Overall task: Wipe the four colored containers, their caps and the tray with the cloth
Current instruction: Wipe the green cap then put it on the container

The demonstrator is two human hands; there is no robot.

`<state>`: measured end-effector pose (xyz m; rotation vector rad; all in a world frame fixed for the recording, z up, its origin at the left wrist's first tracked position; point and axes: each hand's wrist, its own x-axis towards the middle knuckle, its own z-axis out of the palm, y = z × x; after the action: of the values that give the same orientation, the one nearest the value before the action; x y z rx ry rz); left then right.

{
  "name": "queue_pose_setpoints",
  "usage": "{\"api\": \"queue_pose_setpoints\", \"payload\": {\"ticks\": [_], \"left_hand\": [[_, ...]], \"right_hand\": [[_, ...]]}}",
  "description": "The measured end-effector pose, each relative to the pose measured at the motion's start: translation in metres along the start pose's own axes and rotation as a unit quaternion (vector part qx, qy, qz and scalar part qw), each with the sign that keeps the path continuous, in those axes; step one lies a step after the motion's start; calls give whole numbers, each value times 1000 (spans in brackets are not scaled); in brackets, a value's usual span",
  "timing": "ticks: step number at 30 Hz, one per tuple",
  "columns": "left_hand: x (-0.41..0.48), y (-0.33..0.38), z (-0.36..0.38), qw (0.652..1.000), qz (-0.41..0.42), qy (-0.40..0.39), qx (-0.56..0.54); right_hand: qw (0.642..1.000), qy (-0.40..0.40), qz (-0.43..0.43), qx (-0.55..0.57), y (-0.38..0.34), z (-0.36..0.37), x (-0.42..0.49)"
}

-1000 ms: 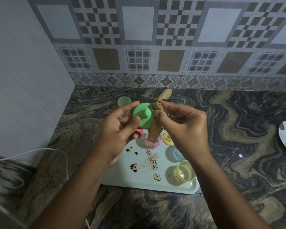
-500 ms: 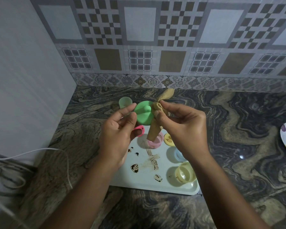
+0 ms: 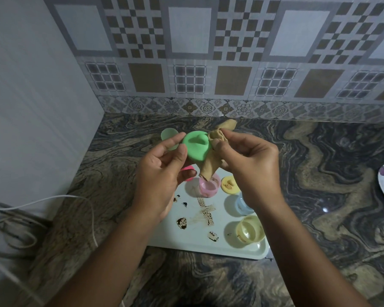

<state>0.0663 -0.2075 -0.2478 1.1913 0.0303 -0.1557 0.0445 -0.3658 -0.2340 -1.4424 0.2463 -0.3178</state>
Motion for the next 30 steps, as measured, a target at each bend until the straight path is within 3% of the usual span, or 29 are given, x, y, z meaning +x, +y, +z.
{"api": "queue_pose_setpoints", "payload": {"ticks": [5,9,13,17,22,27,30], "left_hand": [[-3,5,1,999,21,-16,27],[-3,10,0,999,-24,-34,-8],[0,8,0,1000,-15,-8,2],[-4,1,-5,996,-22,-74,51],[3,12,-17,983,-95,-145,55],[6,7,-14,966,26,-30,256],[3,9,-10,963,55,1,265]], "right_hand": [[999,-16,27,37,-3,-1,1],[999,-12,25,31,-4,-2,1],[1000,1,4,7,-1,-1,1],[999,5,-23,-36,1,-1,-2],[999,2,-25,-31,0,-3,-1],[998,21,-34,-55,9,2,3],[997,12,-41,-64,12,4,2]]}}
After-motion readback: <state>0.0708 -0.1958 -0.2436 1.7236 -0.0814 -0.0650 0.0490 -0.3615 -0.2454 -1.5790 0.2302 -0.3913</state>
